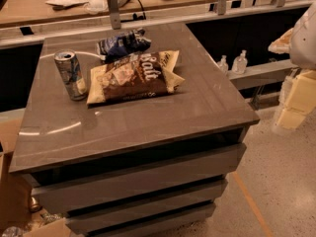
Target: Move redbull can near blue chip bag
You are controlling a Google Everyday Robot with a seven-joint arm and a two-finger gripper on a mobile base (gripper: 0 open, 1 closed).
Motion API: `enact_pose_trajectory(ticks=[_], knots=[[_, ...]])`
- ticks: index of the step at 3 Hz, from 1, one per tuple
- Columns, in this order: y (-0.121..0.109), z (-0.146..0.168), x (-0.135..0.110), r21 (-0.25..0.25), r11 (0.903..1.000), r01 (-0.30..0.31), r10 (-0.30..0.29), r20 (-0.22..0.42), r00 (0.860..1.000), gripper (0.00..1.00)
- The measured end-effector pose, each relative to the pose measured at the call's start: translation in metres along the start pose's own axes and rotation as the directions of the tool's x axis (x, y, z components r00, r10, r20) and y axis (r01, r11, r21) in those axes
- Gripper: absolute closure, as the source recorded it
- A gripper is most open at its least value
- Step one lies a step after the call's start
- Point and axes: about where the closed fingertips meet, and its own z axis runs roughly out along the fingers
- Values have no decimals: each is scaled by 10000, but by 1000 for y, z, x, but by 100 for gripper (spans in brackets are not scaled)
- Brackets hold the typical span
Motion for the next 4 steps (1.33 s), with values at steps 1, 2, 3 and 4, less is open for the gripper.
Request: enact_pose_trajectory(ticks=[1,2,3,4], knots=[[0,0,0,2,10000,0,0,2,10000,0],[4,8,-5,-17,9998,-207,208,904,9957,0],[11,29,-17,-164,9992,-362,391,2509,9672,0],[15,49,-47,-269,9994,-237,330,4333,9006,0]])
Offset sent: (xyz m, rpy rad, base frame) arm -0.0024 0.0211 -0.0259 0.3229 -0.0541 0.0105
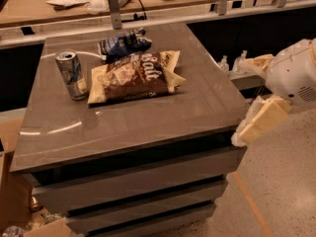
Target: Move redbull can near blue chip bag
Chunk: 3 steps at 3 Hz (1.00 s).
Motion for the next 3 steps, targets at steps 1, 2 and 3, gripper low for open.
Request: enact_pose_trajectory(ticks=[1,2,3], knots=[[6,29,-36,-387,9992,-78,141,1656,9861,0],[10,59,-79,-700,9973,-228,433,3069,9508,0],[10,60,-80,-703,9973,-219,426,3082,9504,0]])
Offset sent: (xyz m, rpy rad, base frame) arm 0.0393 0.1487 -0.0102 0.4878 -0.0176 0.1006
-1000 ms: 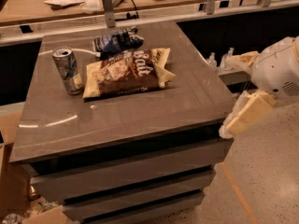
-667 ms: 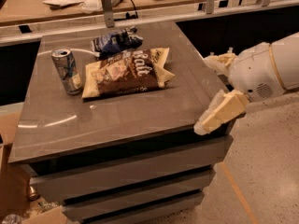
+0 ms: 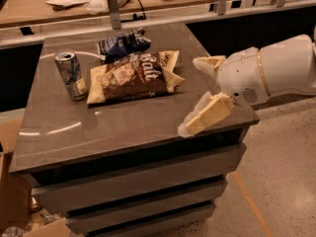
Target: Move redbull can near blue chip bag
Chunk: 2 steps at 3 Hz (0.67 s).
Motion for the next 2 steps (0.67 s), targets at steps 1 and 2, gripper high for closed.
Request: enact_pose_trajectory(ticks=[1,2], knots=[[-7,25,-31,216,9989,426,-441,779,9960,0],[-30,67,-92,906,9899,1087,-1273,2349,9637,0]])
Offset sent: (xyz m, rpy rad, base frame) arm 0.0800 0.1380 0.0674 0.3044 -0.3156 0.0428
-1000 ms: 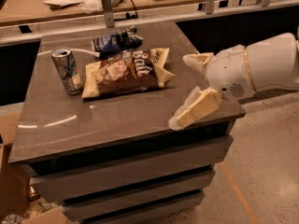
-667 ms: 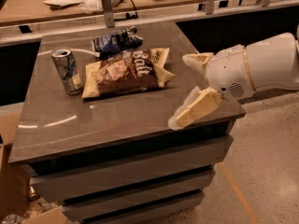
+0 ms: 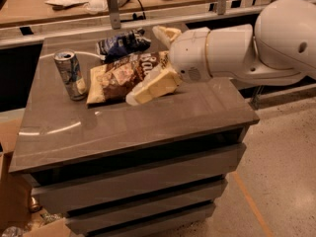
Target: Move redbull can near blue chip bag
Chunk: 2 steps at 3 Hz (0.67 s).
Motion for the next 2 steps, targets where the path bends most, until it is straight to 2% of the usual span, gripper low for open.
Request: enact_pose_trajectory(ticks=[1,2], knots=[[-14,34,-17,35,10000,-55,53,617,9981,0],[-20,71,-10,-119,9980,-626,636,1064,9923,0]])
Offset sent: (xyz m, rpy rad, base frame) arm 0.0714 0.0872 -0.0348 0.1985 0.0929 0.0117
